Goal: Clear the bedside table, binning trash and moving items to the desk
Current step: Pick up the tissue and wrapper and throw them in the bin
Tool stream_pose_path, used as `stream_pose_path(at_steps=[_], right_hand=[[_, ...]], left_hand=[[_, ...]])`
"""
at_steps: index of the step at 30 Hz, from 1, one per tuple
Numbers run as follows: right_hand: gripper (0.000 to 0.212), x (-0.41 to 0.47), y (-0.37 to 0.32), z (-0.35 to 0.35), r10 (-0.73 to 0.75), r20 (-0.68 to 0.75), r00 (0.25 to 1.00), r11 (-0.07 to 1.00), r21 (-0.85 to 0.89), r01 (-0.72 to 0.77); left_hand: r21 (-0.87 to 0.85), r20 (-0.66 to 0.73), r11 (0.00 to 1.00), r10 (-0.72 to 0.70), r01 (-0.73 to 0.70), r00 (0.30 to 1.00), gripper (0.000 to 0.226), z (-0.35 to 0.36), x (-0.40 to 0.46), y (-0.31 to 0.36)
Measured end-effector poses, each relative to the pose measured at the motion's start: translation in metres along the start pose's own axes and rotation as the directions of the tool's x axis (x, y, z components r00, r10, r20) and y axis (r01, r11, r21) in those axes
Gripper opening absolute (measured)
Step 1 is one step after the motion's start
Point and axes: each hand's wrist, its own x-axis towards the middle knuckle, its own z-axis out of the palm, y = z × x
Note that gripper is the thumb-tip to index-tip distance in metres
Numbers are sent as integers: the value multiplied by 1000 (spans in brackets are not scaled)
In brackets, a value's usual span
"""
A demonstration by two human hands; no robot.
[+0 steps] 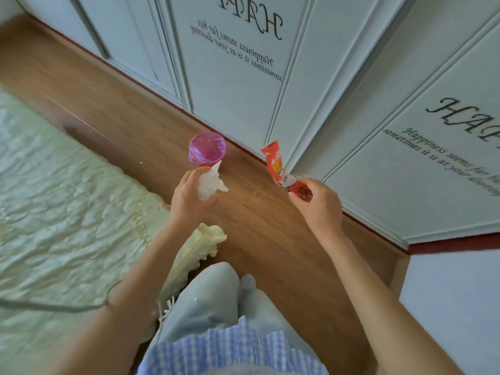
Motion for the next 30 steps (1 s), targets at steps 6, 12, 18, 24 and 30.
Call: stream_pose_path(at_steps=[6, 12, 18, 24, 30], right_hand=[[21, 102, -9, 41, -118, 125, 985, 993, -5, 120], [23, 216, -31, 93, -206, 199, 958, 977, -13, 213], [22, 313, -54, 143, -224, 280, 934, 971, -19, 238], [19, 400, -67, 188, -249, 345, 905, 961, -28, 275], [20, 488, -60, 242, -285, 447, 848, 946, -13, 325]], left_hand=[[29, -86, 993, -109, 112, 990, 55, 7, 64, -17], [-23, -144, 983, -186, 185, 972, 56, 8, 157, -41], [-22, -180, 963, -268, 268, 947, 56, 5, 241, -63], [-34, -211, 933, -356, 357, 910, 55, 18, 314, -80], [-101, -276, 892, -451, 441, 849, 53, 49, 388, -105]])
